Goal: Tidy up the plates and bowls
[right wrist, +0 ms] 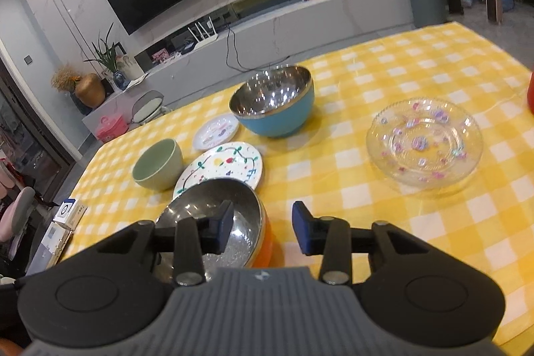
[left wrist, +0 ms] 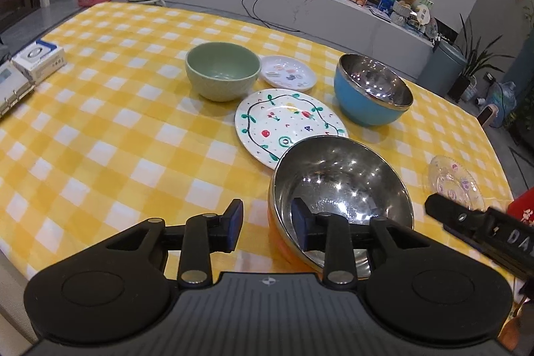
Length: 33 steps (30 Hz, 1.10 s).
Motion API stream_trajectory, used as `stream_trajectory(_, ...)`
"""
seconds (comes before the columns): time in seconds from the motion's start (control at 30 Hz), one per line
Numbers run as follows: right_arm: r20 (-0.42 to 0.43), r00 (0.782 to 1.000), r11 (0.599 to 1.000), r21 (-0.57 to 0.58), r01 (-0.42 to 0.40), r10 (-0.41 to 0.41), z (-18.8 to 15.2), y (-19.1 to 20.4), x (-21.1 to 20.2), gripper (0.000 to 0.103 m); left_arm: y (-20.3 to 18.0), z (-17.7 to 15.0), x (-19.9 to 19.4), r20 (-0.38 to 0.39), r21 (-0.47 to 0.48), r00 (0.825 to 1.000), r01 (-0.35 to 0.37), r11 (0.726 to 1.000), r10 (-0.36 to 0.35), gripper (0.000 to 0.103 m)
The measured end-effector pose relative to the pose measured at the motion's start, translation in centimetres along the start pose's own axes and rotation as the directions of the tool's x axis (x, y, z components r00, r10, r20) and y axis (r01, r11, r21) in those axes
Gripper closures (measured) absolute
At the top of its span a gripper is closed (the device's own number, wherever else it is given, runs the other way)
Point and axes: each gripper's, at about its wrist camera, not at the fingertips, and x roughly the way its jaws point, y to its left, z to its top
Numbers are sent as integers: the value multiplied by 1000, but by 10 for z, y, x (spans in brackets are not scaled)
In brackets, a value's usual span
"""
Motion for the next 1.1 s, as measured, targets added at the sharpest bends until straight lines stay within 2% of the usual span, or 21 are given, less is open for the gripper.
stream_trajectory(0.2,-58,998,999,28,-18,20,-9,-1,20,65,-4,-1,7,4,1,1000,21,1000,-21,65)
stream_trajectory(0.3,-75,997,999,33,-17,20,-13,0,27,75,-8,-2,11,-4,15,1000,19,1000,-19,65)
stream_trajectory(0.4,-86,996,999,41,-21,24,-14,-1,31,84,-10,-4,14,-16,18,1000,20,1000,-20,75)
stream_trajectory(0.5,-87,996,999,41,-11,14,-14,-1,31,88,-10,-5,14,-18,19,1000,10,1000,-9,84)
stream_trajectory(0.67,-99,994,996,78,-38,46,-12,-1,28,89,-3,-2,7,-22,15,1000,-12,1000,12,88)
stream_trajectory(0.9,-126,988,995,49,-87,93,-19,24,24,89,15,6,-14,6,12,997,-74,997,74,88)
stream_trajectory(1.1,-148,980,991,20,-134,136,-29,43,28,90,39,3,-13,-14,-9,994,-110,994,110,90)
